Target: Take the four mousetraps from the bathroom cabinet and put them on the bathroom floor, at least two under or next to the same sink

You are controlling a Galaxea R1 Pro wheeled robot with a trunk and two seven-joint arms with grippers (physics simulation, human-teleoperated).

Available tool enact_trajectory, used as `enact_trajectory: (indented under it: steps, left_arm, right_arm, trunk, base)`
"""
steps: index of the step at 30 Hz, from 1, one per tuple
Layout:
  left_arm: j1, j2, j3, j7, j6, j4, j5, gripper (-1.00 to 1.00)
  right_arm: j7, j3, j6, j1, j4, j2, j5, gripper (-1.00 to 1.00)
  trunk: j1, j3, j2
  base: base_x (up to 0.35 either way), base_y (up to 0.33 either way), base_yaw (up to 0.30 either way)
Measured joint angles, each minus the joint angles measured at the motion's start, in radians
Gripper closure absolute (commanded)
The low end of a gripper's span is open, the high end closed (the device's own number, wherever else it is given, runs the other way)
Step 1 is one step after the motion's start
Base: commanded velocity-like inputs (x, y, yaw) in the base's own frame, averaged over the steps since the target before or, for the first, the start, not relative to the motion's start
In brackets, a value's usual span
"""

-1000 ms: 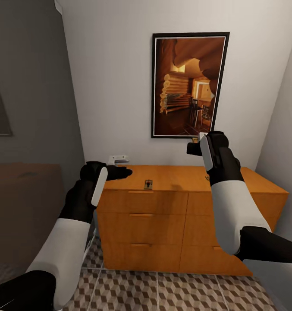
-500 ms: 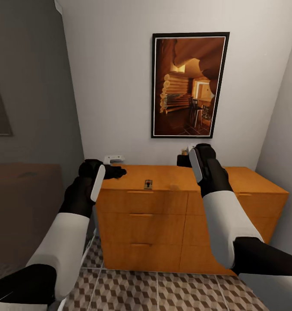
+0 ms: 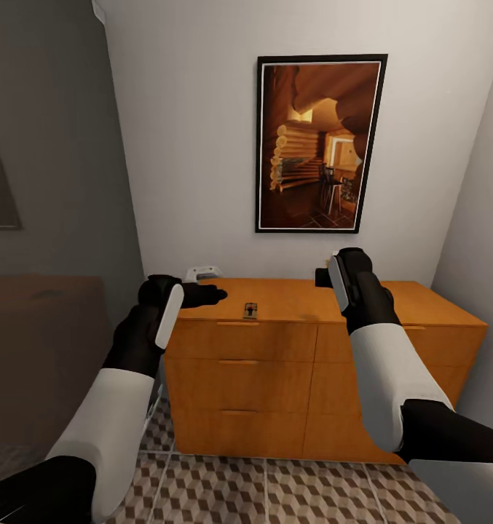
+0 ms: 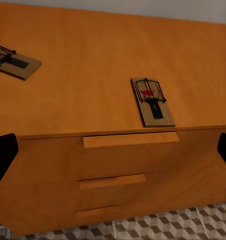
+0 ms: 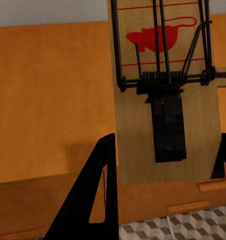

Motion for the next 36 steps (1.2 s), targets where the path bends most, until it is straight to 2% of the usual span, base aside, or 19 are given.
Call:
enact_trajectory:
  steps: [6, 13, 17, 20, 23, 24, 27, 32, 34, 36]
  left_arm:
    - [0.0, 0.0, -0.002, 0.002, -0.001, 0.025, 0.035, -1.0]
    - [0.0, 0.0, -0.003, 0.003, -0.001, 0.064, 0.033, -1.0]
    - [0.0, 0.0, -0.004, 0.004, -0.004, 0.08, 0.015, -1.0]
    - [0.0, 0.0, -0.005, 0.003, -0.007, 0.097, -0.021, -1.0]
    - [0.0, 0.0, -0.005, 0.003, -0.01, 0.113, -0.052, -1.0]
    - [0.0, 0.0, -0.005, 0.003, -0.01, 0.115, -0.056, -1.0]
    - [0.0, 0.0, -0.005, 0.004, -0.012, 0.12, -0.067, -1.0]
    - [0.0, 0.0, -0.004, 0.035, -0.012, 0.122, -0.071, -1.0]
    - [0.0, 0.0, -0.003, 0.066, -0.012, 0.123, -0.072, -1.0]
    - [0.0, 0.0, -0.002, 0.103, -0.011, 0.124, -0.072, -1.0]
  right_arm:
    - [0.0, 0.0, 0.0, 0.0, 0.0, 0.0, 0.0, 1.0]
    - [0.003, 0.003, 0.0, 0.0, -0.002, -0.001, -0.003, 1.0]
    - [0.006, 0.004, 0.0, 0.0, -0.016, 0.0, -0.006, 1.0]
    - [0.008, 0.02, 0.0, 0.0, -0.069, 0.003, -0.01, 1.0]
    - [0.012, 0.077, 0.0, 0.0, -0.146, 0.007, -0.025, 1.0]
    - [0.014, 0.09, 0.0, 0.0, -0.161, 0.008, -0.031, 1.0]
    - [0.032, 0.139, 0.0, 0.0, -0.234, 0.019, -0.091, 1.0]
    - [0.056, 0.156, 0.001, 0.0, -0.264, 0.023, -0.162, 1.0]
    - [0.064, 0.161, 0.002, 0.0, -0.267, 0.024, -0.19, 1.0]
    - [0.071, 0.187, 0.001, 0.0, -0.268, 0.023, -0.233, 1.0]
  trunk:
    - [0.0, 0.0, 0.0]
    - [0.0, 0.0, 0.0]
    - [0.0, 0.0, 0.0]
    - [0.0, 0.0, 0.0]
    - [0.0, 0.0, 0.0]
    - [0.0, 0.0, 0.0]
    - [0.0, 0.0, 0.0]
    - [0.0, 0.0, 0.0]
    - [0.0, 0.0, 0.0]
    - [0.0, 0.0, 0.0]
  base:
    - [0.12, -0.07, 0.0]
    - [0.227, -0.164, 0.0]
    - [0.239, -0.147, 0.0]
    - [0.24, -0.117, 0.0]
    - [0.24, -0.106, 0.0]
    - [0.241, -0.102, 0.0]
    - [0.244, -0.1, 0.0]
    - [0.241, -0.103, 0.0]
    - [0.21, -0.106, 0.0]
    - [0.17, -0.088, 0.0]
